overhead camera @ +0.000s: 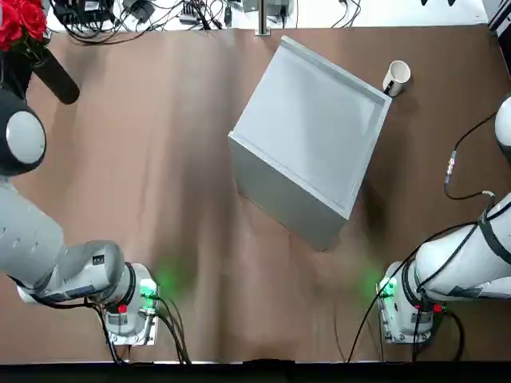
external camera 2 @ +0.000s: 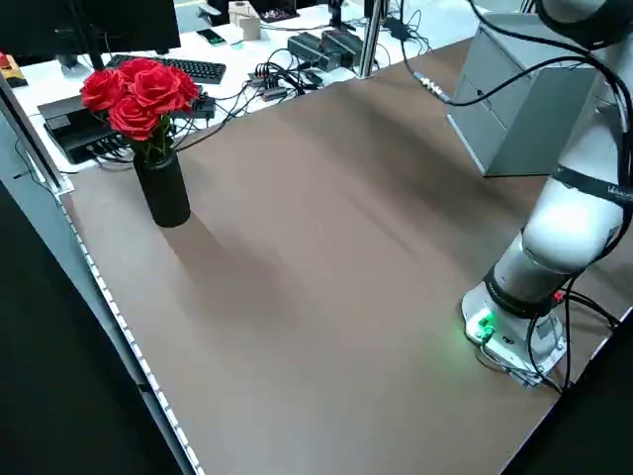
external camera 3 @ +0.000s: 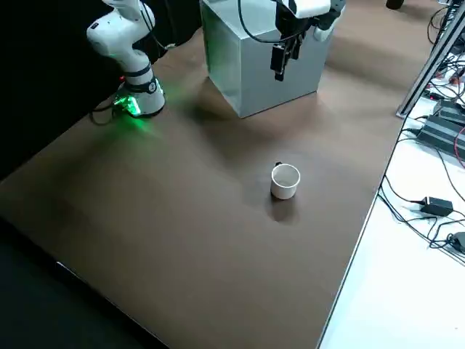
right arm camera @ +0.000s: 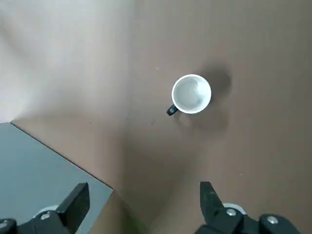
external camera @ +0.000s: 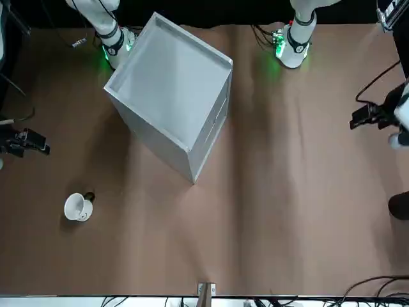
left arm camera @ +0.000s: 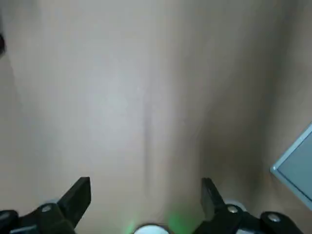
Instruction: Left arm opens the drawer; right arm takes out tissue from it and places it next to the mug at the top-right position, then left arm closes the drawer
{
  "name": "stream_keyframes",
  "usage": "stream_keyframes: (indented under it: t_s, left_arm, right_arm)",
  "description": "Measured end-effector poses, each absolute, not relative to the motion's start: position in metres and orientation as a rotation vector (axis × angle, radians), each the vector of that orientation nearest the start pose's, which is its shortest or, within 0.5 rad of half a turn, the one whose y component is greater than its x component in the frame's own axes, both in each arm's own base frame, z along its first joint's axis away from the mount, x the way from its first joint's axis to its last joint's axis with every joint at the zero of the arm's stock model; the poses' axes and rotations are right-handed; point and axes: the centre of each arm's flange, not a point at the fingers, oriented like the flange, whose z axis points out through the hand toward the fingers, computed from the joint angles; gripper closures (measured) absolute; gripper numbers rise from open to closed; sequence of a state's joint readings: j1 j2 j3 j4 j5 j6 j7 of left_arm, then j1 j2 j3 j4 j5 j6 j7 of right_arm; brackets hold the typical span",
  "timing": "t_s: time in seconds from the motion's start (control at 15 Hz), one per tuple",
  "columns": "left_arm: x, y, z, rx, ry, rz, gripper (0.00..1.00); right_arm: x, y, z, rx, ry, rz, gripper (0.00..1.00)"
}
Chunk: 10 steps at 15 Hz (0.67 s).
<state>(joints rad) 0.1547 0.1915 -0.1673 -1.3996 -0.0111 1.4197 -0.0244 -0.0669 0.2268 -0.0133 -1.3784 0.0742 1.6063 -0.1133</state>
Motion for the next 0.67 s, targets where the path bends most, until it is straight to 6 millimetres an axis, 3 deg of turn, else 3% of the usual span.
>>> stream_keyframes:
  t_s: [0.27, 0.67]
  left_arm:
    - [0.599, 0.000, 0.526, -3.149, -0.032, 0.527, 0.04]
    - [0.587, -0.011, 0.447, -3.156, -0.041, 0.865, 0.62]
  right_arm:
    - [0.625, -0.037, 0.585, -3.070, -0.058, -0.012, 0.00]
    - [0.625, -0.033, 0.585, -3.069, -0.068, -0.010, 0.00]
